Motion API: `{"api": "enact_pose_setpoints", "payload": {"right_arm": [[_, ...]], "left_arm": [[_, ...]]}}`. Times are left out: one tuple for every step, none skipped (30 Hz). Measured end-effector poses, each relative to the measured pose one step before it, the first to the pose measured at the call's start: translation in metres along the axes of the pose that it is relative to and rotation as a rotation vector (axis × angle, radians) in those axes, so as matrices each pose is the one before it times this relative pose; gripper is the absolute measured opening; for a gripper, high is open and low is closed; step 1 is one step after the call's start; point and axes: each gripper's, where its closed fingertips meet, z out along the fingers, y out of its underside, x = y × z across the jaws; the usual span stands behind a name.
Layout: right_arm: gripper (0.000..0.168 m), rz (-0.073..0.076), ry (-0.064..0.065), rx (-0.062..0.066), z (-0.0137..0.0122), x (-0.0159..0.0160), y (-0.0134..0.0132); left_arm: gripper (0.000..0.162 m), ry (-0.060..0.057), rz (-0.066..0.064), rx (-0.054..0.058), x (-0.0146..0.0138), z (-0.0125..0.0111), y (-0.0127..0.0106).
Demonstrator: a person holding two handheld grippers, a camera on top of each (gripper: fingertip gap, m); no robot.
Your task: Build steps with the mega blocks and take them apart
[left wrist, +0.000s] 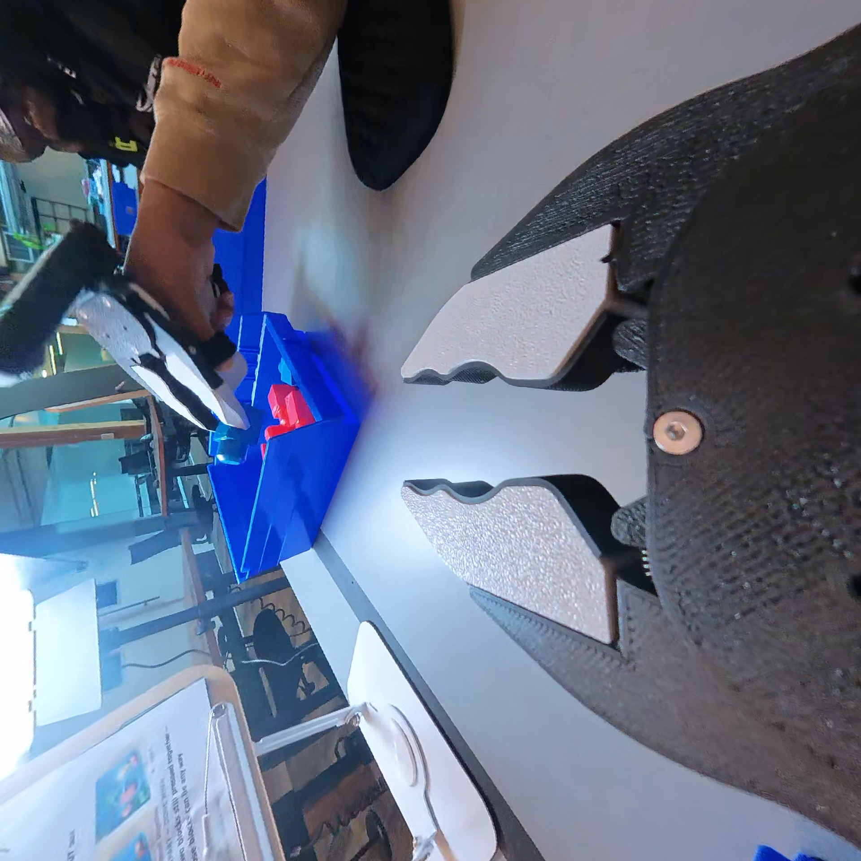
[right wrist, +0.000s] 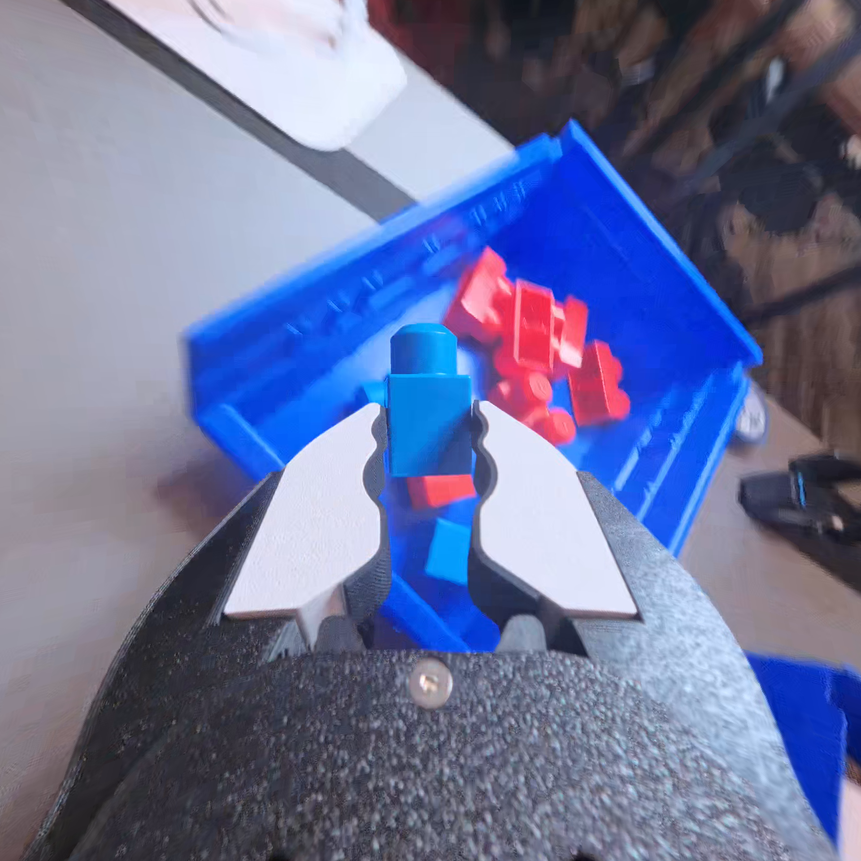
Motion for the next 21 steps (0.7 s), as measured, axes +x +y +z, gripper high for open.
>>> {"api": "enact_pose_setpoints", "payload": {"right_arm": [[0.035,0.0350,0.0480,-0.0887,0.00491,0.01615,0.02167],[0.035,0.0291,0.0398,-0.0619,0.00424,0.01128,0.01623],[0.036,0.0202,0.0378,-0.0212,0.00235,0.00793,0.00863],[0.043,0.0073,0.0171,0.0037,0.00012,0.00273,0.00342],[0.048,-0.0004,0.0045,0.0155,-0.00175,-0.00035,-0.00004],[0.050,-0.0032,0.0107,0.0267,-0.00343,0.00047,-0.00313],[0.051,-0.0047,0.0149,0.0412,-0.00511,0.00114,-0.00623],[0.051,-0.0017,0.0037,0.0508,-0.00627,-0.00041,-0.00844],[0.051,0.0074,-0.0165,0.0525,-0.00686,-0.00347,-0.00931],[0.051,0.0157,-0.0345,0.0547,-0.00710,-0.00679,-0.01009],[0.051,0.0193,-0.0409,0.0557,-0.00701,-0.00839,-0.01038],[0.051,0.0178,-0.0378,0.0506,-0.00666,-0.00890,-0.00958],[0.051,0.0114,-0.0340,0.0446,-0.00621,-0.00914,-0.00857],[0.051,0.0036,-0.0321,0.0383,-0.00542,-0.00972,-0.00723],[0.051,-0.0006,-0.0310,0.0279,-0.00419,-0.00984,-0.00536],[0.051,-0.0040,-0.0310,0.0192,-0.00290,-0.01039,-0.00365],[0.051,-0.0080,-0.0299,0.0151,-0.00183,-0.01046,-0.00231],[0.051,-0.0100,-0.0243,0.0122,-0.00083,-0.00972,-0.00131],[0.051,-0.0115,-0.0200,0.0089,0.00000,-0.00891,-0.00025],[0.051,-0.0121,-0.0204,0.0049,0.00097,-0.00842,0.00101],[0.051,-0.0101,-0.0199,0.0013,0.00185,-0.00763,0.00182]], "left_arm": [[0.039,0.0067,0.0212,-0.0110,0.00433,0.00150,0.00098],[0.039,0.0011,0.0260,-0.0131,0.00320,0.00133,0.00131],[0.039,-0.0042,0.0228,-0.0088,0.00177,0.00078,0.00087],[0.039,-0.0043,0.0106,-0.0035,0.00021,0.00032,0.00041],[0.039,-0.0030,-0.0042,-0.0006,-0.00113,-0.00003,0.00036],[0.039,-0.0035,-0.0141,-0.0017,-0.00229,0.00008,0.00088],[0.040,-0.0071,-0.0163,-0.0040,-0.00352,-0.00007,0.00170],[0.040,-0.0129,-0.0117,-0.0048,-0.00462,-0.00025,0.00166],[0.041,-0.0168,-0.0041,-0.0065,-0.00544,-0.00097,0.00088],[0.042,-0.0222,0.0029,-0.0100,-0.00711,-0.00188,-0.00014],[0.043,-0.0268,0.0076,-0.0171,-0.00954,-0.00291,-0.00105],[0.046,-0.0270,0.0080,-0.0302,-0.01207,-0.00384,-0.00068],[0.048,-0.0305,0.0087,-0.0472,-0.01539,-0.00532,0.00106],[0.050,-0.0303,0.0148,-0.0650,-0.01813,-0.00663,0.00397],[0.053,-0.0277,0.0140,-0.0703,-0.01952,-0.00778,0.00655],[0.054,-0.0174,0.0004,-0.0696,-0.01870,-0.00835,0.00848],[0.054,-0.0035,-0.0106,-0.0682,-0.01671,-0.00862,0.00956],[0.054,0.0033,-0.0050,-0.0703,-0.01521,-0.00871,0.01032],[0.054,-0.0116,0.0085,-0.0768,-0.01645,-0.00840,0.01153],[0.054,-0.0169,0.0235,-0.0850,-0.01634,-0.00761,0.01329],[0.055,-0.0027,0.0211,-0.1005,-0.01374,-0.00634,0.01625]]}}
